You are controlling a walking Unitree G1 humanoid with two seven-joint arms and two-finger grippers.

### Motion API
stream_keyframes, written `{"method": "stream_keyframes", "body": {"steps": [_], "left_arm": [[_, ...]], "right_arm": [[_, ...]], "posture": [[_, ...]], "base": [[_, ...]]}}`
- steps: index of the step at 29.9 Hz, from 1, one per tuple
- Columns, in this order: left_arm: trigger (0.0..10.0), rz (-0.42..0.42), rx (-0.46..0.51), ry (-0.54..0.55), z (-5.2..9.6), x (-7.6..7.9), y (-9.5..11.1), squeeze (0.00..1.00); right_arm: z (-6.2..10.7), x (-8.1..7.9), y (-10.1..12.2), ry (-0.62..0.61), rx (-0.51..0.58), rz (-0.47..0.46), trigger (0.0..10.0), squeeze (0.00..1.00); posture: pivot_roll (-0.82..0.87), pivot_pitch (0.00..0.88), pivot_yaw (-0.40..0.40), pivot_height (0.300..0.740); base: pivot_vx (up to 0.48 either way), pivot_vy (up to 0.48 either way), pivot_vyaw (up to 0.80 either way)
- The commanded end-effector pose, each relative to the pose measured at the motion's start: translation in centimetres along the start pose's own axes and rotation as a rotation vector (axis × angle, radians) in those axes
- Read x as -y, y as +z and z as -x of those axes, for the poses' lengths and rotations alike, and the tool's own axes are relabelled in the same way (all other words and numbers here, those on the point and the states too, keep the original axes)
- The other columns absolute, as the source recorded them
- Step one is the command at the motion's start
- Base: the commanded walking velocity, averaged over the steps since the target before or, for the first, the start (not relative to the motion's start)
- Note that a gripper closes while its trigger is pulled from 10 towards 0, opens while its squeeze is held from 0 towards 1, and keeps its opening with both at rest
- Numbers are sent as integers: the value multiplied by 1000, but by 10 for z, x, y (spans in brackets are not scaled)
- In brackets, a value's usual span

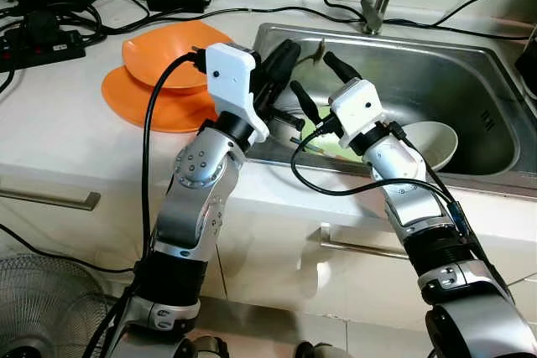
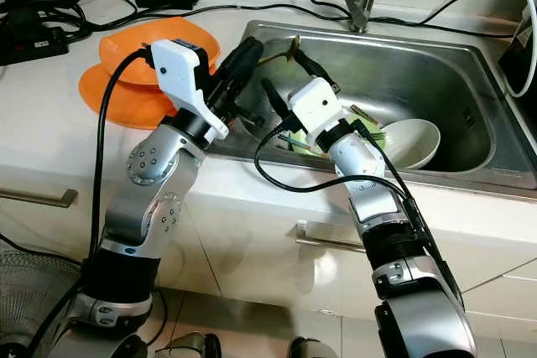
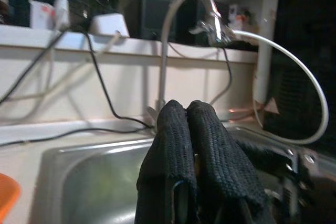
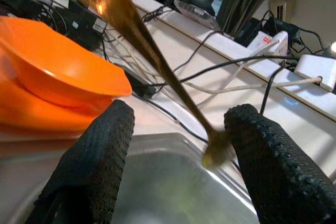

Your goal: Kitchen organization

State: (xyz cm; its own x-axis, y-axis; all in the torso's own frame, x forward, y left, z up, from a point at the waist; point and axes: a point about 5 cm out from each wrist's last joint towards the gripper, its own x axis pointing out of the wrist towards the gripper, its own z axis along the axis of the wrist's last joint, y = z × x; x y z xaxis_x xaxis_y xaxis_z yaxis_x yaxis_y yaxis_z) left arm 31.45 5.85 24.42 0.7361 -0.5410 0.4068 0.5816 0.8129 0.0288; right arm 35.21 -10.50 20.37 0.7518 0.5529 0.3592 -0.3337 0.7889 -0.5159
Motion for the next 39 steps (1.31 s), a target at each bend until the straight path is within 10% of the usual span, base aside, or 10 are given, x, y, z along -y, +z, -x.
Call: {"method": "stream_keyframes", "body": {"steps": [1, 33, 35, 36, 37, 39], "left_arm": [[10000, 4, 0, -44, 0, 7, 2, 0], [10000, 40, -61, -179, 9, 21, -2, 0], [10000, 33, -61, -164, 10, 19, -1, 0], [10000, 33, -61, -164, 10, 19, -1, 0], [10000, 28, -58, -152, 10, 17, -1, 0], [10000, 16, -52, -125, 9, 13, 0, 0]], "right_arm": [[0, 0, 4, -3, 23, 7, 10000, 0], [1, -2, -6, -54, -42, -13, 10000, 0], [2, -3, -6, -54, -43, -12, 3255, 0], [2, -3, -6, -54, -43, -12, 3255, 0], [2, -2, -6, -54, -42, -12, 0, 0], [1, -2, -6, -55, -40, -13, 0, 0]], "posture": [[-18, 64, 4, 740], [-12, 51, 15, 740], [-12, 54, 15, 740], [-12, 54, 15, 740], [-10, 56, 15, 740], [-10, 57, 14, 740]], "base": [[0, 0, 0], [0, 0, 0], [0, 0, 0], [0, 0, 0], [0, 0, 0], [0, 0, 0]]}}
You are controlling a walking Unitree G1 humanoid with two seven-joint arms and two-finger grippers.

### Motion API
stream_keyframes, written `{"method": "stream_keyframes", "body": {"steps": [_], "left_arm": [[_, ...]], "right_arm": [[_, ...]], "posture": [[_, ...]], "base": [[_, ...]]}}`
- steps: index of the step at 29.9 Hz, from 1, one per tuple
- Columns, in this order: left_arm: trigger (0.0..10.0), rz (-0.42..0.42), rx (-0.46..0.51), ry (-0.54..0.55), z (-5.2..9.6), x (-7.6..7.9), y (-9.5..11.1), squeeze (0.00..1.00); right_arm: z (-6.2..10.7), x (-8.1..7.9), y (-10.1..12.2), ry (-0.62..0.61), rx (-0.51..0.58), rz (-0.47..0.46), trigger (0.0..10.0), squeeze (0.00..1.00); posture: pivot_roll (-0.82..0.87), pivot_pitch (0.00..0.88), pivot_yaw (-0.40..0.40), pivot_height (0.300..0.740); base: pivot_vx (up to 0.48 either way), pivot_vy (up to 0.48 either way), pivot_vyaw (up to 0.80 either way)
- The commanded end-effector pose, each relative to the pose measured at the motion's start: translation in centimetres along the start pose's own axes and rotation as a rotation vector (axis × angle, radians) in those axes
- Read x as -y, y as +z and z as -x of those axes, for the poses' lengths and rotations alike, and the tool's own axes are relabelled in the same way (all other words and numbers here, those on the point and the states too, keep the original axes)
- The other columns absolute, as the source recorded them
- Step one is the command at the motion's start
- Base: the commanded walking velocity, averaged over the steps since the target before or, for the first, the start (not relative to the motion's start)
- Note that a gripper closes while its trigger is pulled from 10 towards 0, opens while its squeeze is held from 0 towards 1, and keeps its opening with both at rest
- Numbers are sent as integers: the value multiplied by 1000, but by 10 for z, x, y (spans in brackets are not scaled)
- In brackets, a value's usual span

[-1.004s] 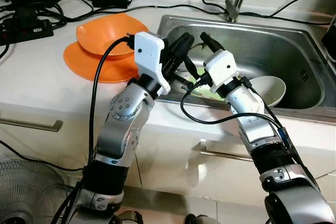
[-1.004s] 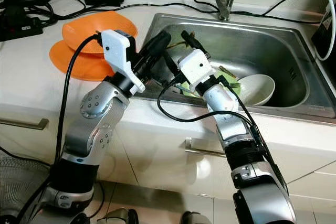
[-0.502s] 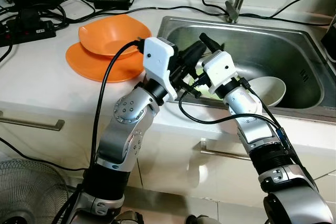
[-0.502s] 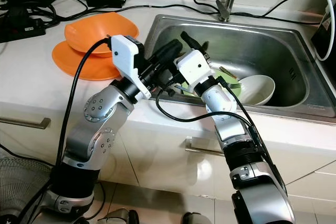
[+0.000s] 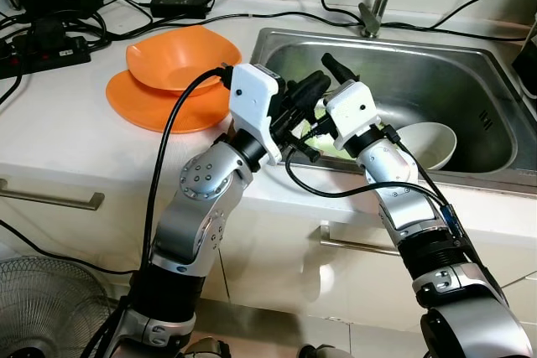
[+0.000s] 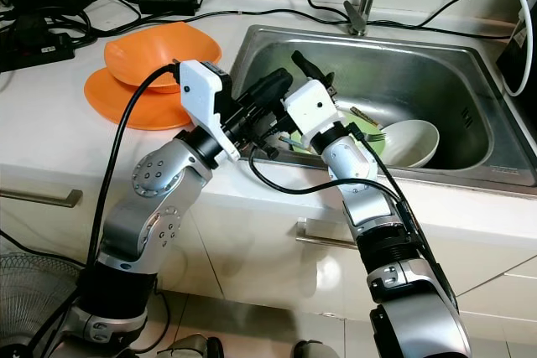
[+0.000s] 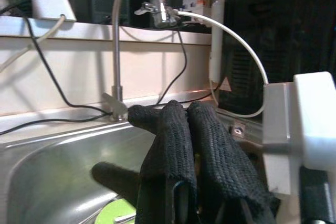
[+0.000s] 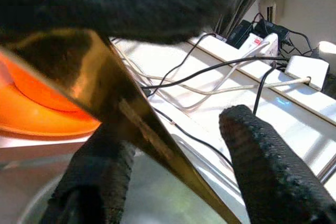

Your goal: Kitchen organization

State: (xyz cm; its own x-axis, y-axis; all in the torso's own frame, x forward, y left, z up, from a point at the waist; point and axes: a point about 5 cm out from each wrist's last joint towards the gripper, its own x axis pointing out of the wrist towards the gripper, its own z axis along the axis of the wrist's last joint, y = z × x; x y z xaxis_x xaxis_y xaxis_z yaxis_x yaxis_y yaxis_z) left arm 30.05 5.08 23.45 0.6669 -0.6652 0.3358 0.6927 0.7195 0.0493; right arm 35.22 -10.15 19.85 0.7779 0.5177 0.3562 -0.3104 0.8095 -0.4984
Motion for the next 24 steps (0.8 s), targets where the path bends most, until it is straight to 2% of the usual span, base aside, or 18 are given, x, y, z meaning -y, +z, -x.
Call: {"method": "stream_keyframes", "body": {"steps": [1, 18, 19, 20, 21, 24], "left_arm": [[10000, -23, 19, 26, 0, -3, 6, 0], [10000, -20, 10, 22, -1, -2, 5, 0], [10000, -18, 8, 23, 0, -2, 5, 878], [10000, -15, 5, 25, 0, -3, 4, 878], [10000, -11, -1, 23, 0, -2, 3, 1000], [10000, -5, -8, 22, 0, -2, 1, 1000]], "right_arm": [[1, 3, -2, -19, -13, -6, 0, 0], [3, 3, -4, -22, -19, -15, 0, 0], [3, 3, -4, -23, -20, -16, 0, 0], [3, 3, -4, -23, -20, -16, 0, 0], [3, 3, -5, -24, -22, -19, 0, 0], [4, 2, -6, -25, -26, -22, 0, 0]], "posture": [[-10, 57, 14, 740], [-9, 61, 16, 740], [-9, 61, 16, 740], [-9, 63, 16, 740], [-8, 64, 16, 740], [-8, 64, 17, 740]], "base": [[0, 0, 0], [0, 0, 0], [0, 0, 0], [0, 0, 0], [0, 0, 0], [0, 0, 0]]}}
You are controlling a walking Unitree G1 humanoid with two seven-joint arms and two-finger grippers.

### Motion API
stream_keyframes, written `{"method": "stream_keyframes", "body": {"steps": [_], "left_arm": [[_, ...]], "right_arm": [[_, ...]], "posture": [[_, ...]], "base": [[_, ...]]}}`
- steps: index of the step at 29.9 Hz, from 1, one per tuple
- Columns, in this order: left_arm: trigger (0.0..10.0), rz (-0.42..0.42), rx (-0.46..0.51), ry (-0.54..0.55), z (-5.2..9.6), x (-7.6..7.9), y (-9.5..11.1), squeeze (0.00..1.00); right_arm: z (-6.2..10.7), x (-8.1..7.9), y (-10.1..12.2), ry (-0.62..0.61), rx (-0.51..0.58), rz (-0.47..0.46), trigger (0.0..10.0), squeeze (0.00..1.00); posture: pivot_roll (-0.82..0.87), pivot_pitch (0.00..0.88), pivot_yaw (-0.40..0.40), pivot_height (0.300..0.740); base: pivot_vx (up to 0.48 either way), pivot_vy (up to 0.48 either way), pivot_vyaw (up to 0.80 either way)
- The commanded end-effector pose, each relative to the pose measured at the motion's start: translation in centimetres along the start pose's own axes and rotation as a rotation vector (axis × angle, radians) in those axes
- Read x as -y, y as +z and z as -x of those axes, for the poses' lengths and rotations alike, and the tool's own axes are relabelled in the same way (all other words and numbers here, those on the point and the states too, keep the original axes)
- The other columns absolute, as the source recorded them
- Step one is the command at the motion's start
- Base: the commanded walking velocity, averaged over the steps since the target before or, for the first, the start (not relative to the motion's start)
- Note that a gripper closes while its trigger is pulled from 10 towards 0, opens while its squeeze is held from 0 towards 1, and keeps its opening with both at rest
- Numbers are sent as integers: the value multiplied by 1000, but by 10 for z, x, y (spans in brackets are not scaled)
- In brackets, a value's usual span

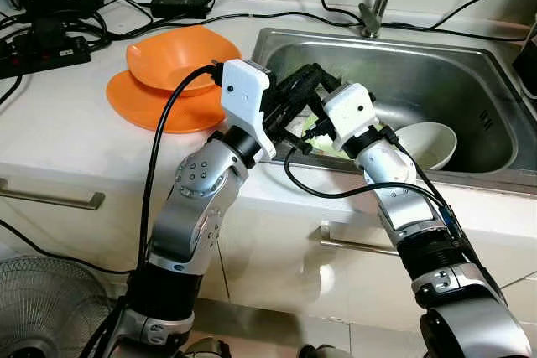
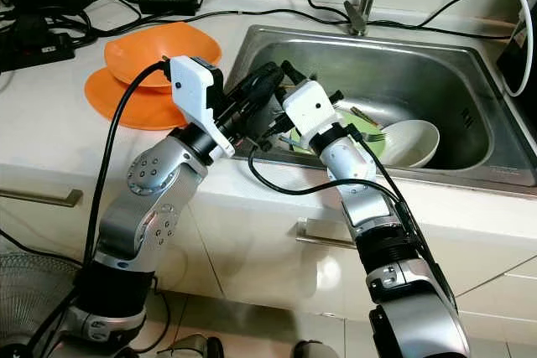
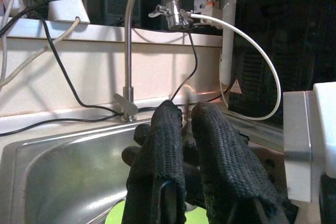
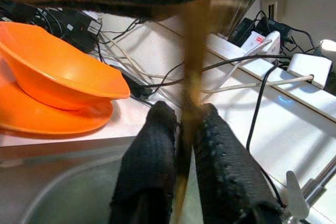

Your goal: Kitchen organization

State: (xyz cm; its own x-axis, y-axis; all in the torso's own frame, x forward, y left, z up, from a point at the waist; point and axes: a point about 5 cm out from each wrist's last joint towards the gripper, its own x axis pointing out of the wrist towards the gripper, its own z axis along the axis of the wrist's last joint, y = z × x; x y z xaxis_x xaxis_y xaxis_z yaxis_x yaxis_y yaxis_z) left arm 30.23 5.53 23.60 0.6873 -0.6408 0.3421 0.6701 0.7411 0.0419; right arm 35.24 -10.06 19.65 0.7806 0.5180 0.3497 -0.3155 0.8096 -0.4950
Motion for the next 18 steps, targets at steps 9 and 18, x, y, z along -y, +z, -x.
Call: {"method": "stream_keyframes", "body": {"steps": [9, 18], "left_arm": [[10000, -6, -7, 12, -1, 0, 0, 1000], [10000, -36, -3, 37, 2, -3, 2, 0]], "right_arm": [[4, 5, -5, -33, -21, -18, 0, 0], [4, 15, -9, -67, -43, -14, 0, 0]], "posture": [[-7, 67, 15, 740], [-6, 68, 14, 740]], "base": [[0, 0, 0], [0, 0, 0]]}}
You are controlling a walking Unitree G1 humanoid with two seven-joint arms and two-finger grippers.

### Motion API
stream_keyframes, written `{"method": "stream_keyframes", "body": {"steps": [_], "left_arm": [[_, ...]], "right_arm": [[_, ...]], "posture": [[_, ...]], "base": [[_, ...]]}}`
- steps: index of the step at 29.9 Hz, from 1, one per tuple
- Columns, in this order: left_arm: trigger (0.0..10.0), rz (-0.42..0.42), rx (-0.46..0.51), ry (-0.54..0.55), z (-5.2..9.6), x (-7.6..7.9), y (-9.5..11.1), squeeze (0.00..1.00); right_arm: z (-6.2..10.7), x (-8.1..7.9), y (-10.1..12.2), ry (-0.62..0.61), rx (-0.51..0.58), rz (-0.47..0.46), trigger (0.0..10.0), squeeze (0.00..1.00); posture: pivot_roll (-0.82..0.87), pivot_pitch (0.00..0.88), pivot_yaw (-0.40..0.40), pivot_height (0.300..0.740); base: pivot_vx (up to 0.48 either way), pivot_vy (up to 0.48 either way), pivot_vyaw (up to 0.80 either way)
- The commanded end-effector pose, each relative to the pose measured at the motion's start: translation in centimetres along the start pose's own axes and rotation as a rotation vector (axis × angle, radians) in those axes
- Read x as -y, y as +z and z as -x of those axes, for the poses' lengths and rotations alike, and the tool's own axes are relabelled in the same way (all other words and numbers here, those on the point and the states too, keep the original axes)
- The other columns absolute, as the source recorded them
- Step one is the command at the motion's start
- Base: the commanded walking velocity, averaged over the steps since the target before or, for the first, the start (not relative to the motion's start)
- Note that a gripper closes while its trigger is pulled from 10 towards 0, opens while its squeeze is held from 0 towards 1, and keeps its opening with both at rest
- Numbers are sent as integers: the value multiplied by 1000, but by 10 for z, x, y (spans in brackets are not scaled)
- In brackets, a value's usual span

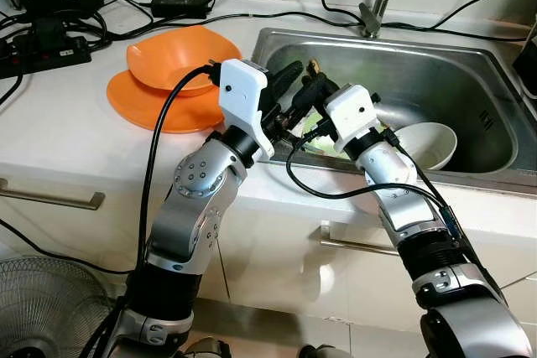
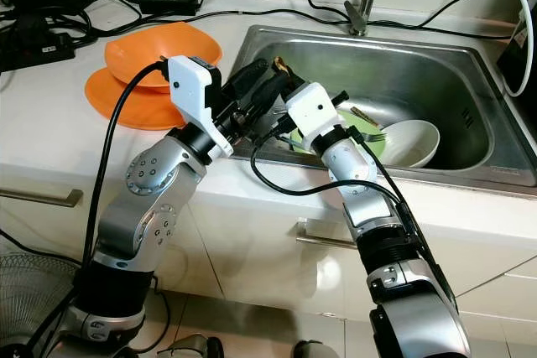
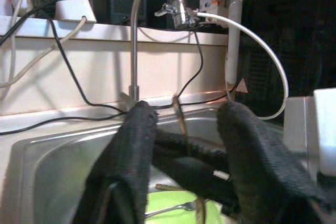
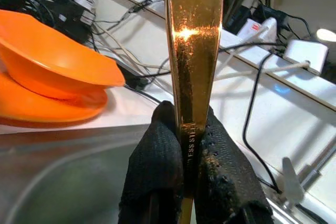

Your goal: Kitchen organization

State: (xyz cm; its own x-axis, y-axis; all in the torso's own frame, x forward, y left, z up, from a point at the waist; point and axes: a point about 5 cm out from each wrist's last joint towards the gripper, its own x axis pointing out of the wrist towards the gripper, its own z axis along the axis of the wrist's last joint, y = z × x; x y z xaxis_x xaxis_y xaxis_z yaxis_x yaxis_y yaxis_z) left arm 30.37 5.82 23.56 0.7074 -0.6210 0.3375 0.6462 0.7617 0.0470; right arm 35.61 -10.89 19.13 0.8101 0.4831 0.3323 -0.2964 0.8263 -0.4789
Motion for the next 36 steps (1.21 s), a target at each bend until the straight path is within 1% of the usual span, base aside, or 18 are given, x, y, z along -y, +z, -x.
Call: {"method": "stream_keyframes", "body": {"steps": [1, 6, 8, 12, 14, 19, 20, 22, 23, 25, 26, 29, 30, 31, 32, 33, 36], "left_arm": [[10000, -26, 2, 12, 1, -1, 2, 0], [10000, -18, -6, 28, 5, -3, -1, 0], [10000, -16, -21, 37, 9, -5, -4, 0], [10000, -15, -37, 51, 13, -7, -8, 0], [10000, -23, -80, 77, 21, -12, -14, 0], [10000, -27, -104, 73, 24, -13, -17, 0], [10000, -23, -137, 64, 27, -12, -23, 0], [10000, -21, -160, 57, 29, -11, -26, 0], [10000, -31, -178, 59, 31, -10, -29, 0], [10000, -33, -209, 64, 35, -10, -35, 0], [10000, -33, -209, 64, 35, -10, -35, 0], [10000, -17, -234, 60, 39, -8, -38, 0], [10000, -17, -234, 60, 39, -8, -38, 0], [10000, -21, -251, 60, 41, -7, -39, 0], [10000, -21, -251, 60, 41, -7, -39, 0], [10000, -23, -257, 59, 41, -6, -40, 0], [10000, -19, -278, 45, 43, -4, -43, 0]], "right_arm": [[0, 11, -1, -43, -6, -7, 0, 0], [-3, 22, -1, -77, -15, 9, 0, 0], [-5, 29, -2, -97, -27, 24, 0, 0], [-6, 33, -2, -109, -35, 30, 0, 0], [-7, 42, -6, -144, -66, 38, 0, 0], [-8, 48, -8, -163, -84, 43, 0, 0], [-10, 53, -10, -185, -106, 53, 0, 0], [-11, 57, -11, -206, -127, 63, 0, 0], [-12, 59, -11, -211, -134, 71, 10000, 0], [-15, 65, -13, -234, -164, 60, 10000, 0], [-15, 65, -13, -234, -164, 60, 10000, 0], [-16, 73, -19, -284, -236, 5, 10000, 0], [-16, 73, -19, -284, -236, 5, 10000, 0], [-17, 76, -23, -302, -286, -25, 10000, 0], [-17, 76, -23, -302, -286, -25, 10000, 0], [-18, 77, -24, -307, -309, -37, 10000, 0], [-18, 82, -28, -345, -366, -114, 10000, 0]], "posture": [[-6, 68, 14, 740], [-7, 66, 13, 740], [-8, 67, 12, 740], [-6, 66, 11, 740], [-5, 66, 11, 740], [0, 64, 10, 740], [-1, 60, 10, 740], [-1, 60, 10, 740], [1, 60, 11, 740], [3, 57, 8, 740], [3, 57, 8, 740], [6, 55, 7, 740], [6, 55, 7, 740], [6, 54, 7, 740], [6, 54, 7, 740], [6, 54, 7, 740], [3, 53, 8, 740]], "base": [[0, 0, 0], [0, 0, 0], [0, 0, 0], [0, 0, 0], [0, 0, 0], [0, 0, 0], [0, 0, 0], [0, 0, 0], [0, 0, 0], [0, 0, 0], [0, 0, 0], [0, 0, 0], [0, 0, 0], [0, 0, 0], [0, 0, 0], [0, 0, 0], [0, 0, 0]]}}
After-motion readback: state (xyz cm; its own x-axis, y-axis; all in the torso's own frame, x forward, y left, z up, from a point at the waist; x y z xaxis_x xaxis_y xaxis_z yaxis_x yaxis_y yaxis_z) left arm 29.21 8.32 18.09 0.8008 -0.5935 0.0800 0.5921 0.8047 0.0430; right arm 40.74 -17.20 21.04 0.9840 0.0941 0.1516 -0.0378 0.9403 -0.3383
